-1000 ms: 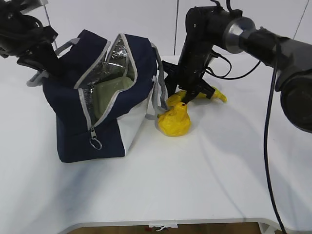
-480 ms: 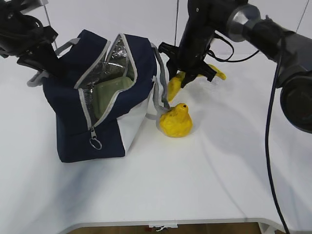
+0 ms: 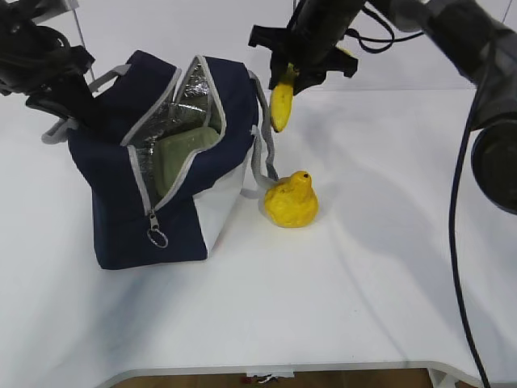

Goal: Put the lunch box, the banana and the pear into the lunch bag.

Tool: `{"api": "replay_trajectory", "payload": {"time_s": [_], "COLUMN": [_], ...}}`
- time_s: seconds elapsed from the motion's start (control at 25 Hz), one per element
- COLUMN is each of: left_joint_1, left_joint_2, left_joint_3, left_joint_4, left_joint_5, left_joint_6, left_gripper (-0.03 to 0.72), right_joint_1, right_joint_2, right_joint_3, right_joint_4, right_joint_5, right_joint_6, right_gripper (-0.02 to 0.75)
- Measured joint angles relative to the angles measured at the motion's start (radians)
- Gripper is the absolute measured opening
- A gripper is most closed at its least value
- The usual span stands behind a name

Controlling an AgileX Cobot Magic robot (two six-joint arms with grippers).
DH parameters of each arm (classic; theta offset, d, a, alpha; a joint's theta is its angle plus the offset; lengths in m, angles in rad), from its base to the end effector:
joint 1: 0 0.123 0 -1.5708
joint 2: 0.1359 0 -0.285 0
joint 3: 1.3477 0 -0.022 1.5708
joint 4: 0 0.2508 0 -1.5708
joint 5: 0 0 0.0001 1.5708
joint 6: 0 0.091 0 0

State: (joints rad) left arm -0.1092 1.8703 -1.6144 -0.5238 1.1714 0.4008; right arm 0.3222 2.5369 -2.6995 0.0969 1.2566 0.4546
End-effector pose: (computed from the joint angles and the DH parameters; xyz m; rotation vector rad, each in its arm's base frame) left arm 0.3868 -0.0846 0.2835 0.4947 2.7259 -0.6615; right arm 0.5098 0.1790 0.2585 0.1781 2.6211 0.4109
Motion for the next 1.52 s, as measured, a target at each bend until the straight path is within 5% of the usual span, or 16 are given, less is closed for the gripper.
{"api": "replay_trajectory", "payload": {"time_s": [0.36, 0.8, 1.04, 1.52], "left_joint_1": [0.000, 0.002, 0.002, 0.002], "left_joint_2": [0.000, 0.000, 0.001, 0.002], "left_joint_3": [0.000, 0.000, 0.000, 0.000], "left_joint_4": [0.002, -0.133, -0.150, -0.152], "left_joint_5": [-0.026, -0.069, -0.075, -0.075], "left_joint_6": [-0.046, -0.069, -0.069, -0.069], "left_gripper": [-0.007, -0.007, -0.007, -0.007], "right_joint_1": [0.000, 0.022, 0.081, 0.136], "right_joint_2": [-0.185, -0.278, -0.270, -0.188], "right_joint_3": [-0.006, 0.169, 0.325, 0.333], "right_joint_4": [0.054, 0.426, 0.448, 0.477], "right_joint_5": [0.008, 0.010, 0.010, -0.011], "right_joint_6": [-0.170, -0.292, -0.372, -0.455], "right_gripper": [0.301, 0.301, 0.301, 0.319]}}
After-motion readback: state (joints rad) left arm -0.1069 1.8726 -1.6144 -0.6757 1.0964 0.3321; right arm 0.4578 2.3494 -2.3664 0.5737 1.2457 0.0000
